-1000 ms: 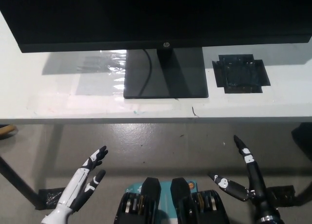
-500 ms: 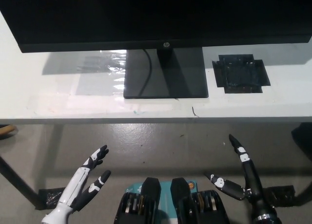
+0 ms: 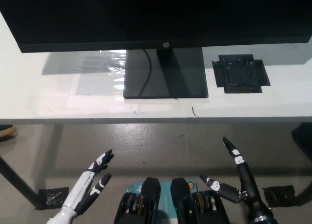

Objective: The monitor is placed at the center of the table and the robot uses both its hand to grab the left and right sides of the monitor to tilt the angle of the monitor downwards

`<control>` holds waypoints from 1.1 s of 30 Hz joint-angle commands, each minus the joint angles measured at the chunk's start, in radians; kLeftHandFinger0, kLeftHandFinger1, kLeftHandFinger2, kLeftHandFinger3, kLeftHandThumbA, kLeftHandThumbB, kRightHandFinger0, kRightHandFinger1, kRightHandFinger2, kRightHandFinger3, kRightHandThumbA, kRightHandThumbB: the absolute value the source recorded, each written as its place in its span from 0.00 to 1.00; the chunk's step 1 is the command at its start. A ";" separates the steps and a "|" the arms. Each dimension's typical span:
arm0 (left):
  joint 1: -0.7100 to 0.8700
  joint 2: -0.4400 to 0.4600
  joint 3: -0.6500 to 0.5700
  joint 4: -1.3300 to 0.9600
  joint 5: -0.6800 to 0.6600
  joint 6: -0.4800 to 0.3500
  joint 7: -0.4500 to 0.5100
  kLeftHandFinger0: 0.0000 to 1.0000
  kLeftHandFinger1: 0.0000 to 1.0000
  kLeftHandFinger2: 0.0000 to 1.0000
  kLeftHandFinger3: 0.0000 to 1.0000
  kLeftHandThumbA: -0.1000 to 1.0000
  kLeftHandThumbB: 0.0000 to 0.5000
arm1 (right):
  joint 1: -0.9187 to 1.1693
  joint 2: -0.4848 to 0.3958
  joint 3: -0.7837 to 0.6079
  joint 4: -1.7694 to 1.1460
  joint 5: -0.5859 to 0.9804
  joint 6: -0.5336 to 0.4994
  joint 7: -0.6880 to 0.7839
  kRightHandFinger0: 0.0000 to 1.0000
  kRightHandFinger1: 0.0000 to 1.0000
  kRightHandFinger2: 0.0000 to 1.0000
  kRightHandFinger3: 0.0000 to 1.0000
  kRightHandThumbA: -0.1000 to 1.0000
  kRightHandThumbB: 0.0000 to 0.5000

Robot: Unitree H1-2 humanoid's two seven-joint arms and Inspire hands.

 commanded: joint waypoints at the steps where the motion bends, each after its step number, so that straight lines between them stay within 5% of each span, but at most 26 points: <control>1: -0.001 0.005 0.006 -0.018 -0.011 -0.027 -0.011 1.00 1.00 1.00 1.00 1.00 0.48 | -0.022 -0.012 0.009 -0.008 -0.011 -0.035 -0.020 1.00 1.00 1.00 1.00 0.96 0.97; 33: 0.020 0.006 0.001 -0.019 0.018 -0.027 0.012 1.00 1.00 1.00 1.00 1.00 0.45 | -0.005 -0.009 0.014 -0.019 0.014 -0.035 0.025 1.00 1.00 1.00 1.00 0.96 0.90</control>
